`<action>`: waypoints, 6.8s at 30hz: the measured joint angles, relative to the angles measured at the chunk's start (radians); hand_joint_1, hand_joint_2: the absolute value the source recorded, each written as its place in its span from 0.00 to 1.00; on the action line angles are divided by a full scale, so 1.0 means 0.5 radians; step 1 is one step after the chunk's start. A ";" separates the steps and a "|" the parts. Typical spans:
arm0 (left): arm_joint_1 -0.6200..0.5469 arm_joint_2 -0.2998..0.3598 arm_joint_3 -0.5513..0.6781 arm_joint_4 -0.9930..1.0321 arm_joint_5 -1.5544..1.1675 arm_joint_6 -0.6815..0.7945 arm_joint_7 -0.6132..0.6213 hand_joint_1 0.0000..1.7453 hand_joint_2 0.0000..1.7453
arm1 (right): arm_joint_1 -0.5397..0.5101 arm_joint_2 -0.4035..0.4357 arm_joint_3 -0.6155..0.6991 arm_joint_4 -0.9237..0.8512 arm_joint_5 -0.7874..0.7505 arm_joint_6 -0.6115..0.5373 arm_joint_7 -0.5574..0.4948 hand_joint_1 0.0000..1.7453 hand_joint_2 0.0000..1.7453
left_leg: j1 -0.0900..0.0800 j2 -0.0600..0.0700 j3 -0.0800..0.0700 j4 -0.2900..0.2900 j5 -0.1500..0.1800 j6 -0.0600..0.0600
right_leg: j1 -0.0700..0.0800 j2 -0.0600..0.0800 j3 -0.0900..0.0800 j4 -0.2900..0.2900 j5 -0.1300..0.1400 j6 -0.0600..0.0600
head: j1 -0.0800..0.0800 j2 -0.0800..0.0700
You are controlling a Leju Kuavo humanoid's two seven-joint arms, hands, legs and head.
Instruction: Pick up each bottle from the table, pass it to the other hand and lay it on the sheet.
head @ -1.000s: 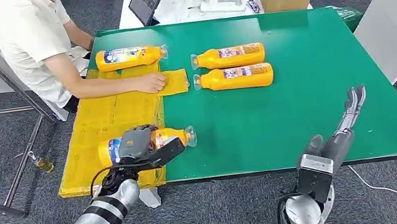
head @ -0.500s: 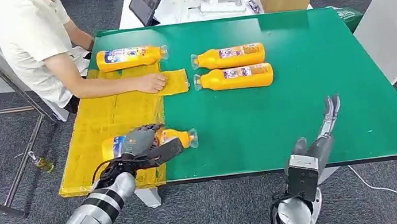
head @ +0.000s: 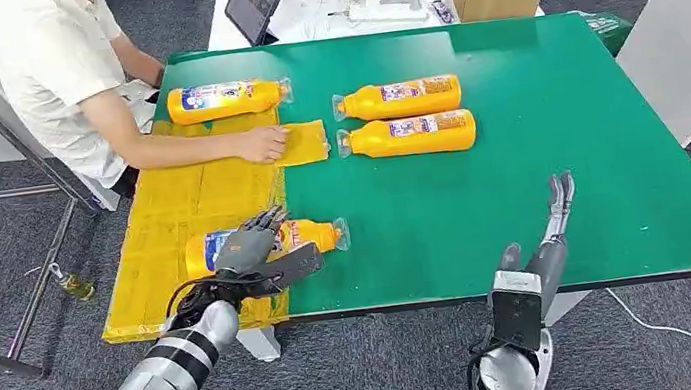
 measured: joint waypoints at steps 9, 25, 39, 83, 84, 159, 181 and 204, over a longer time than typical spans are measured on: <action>0.011 -0.005 0.002 -0.019 0.182 -0.131 -0.216 0.00 1.00 | -0.003 -0.008 0.000 0.029 0.006 0.000 0.000 0.00 0.00 | 0.000 0.000 0.000 0.000 0.000 0.000 | 0.000 0.000 0.000 0.000 0.000 0.000 | 0.000 0.000; 0.688 -0.114 0.025 -1.307 1.853 0.296 -0.910 0.00 1.00 | -0.077 -0.150 -0.067 0.428 0.773 0.000 0.000 0.00 1.00 | -0.001 0.000 -0.001 0.000 -0.002 -0.001 | 0.000 0.000 -0.001 -0.001 -0.001 0.000 | 0.001 0.000; 1.047 -0.065 0.034 -1.975 2.057 0.378 -1.070 0.00 1.00 | -0.281 -0.387 -0.423 0.892 1.366 -0.002 0.139 0.00 1.00 | -0.001 -0.001 -0.001 0.000 -0.002 0.000 | 0.000 -0.001 0.000 -0.001 -0.001 0.000 | -0.001 0.000; 0.967 -0.068 -0.064 -2.020 2.174 0.197 -0.918 0.00 1.00 | -1.201 -0.816 0.368 2.009 1.824 0.683 0.816 0.00 1.00 | -0.001 -0.001 0.010 0.000 0.000 0.002 | -0.001 0.000 0.010 -0.003 0.001 0.001 | -0.001 0.000; 0.967 -0.068 -0.065 -2.020 2.174 0.196 -0.917 0.00 1.00 | -1.203 -0.823 0.381 2.009 1.824 0.684 0.819 0.00 1.00 | -0.001 -0.001 0.010 0.000 0.000 0.002 | -0.001 0.000 0.011 -0.003 0.001 0.002 | 0.000 0.000; 1.137 -0.043 -0.298 -1.691 2.428 -0.246 -0.745 0.00 1.00 | -0.332 -0.547 0.730 0.572 -0.191 1.335 0.231 1.00 1.00 | 0.001 0.001 -0.003 0.000 0.001 0.002 | 0.001 0.000 -0.002 -0.002 0.004 -0.002 | 0.000 0.000; 1.008 -0.083 -0.288 -1.586 2.702 -0.397 -0.653 1.00 1.00 | -0.341 -0.572 0.967 0.558 -0.117 1.388 0.137 0.00 1.00 | 0.000 0.001 -0.003 0.000 0.001 0.002 | 0.001 0.000 -0.003 -0.002 0.004 -0.002 | 0.000 0.000; 1.017 -0.069 -0.207 -1.493 2.925 -0.609 -0.533 1.00 1.00 | -0.291 -0.500 0.956 0.558 -0.236 1.231 0.151 0.00 0.00 | 0.001 0.002 -0.003 0.000 0.001 0.002 | 0.001 0.000 -0.004 -0.002 0.004 -0.002 | -0.001 0.000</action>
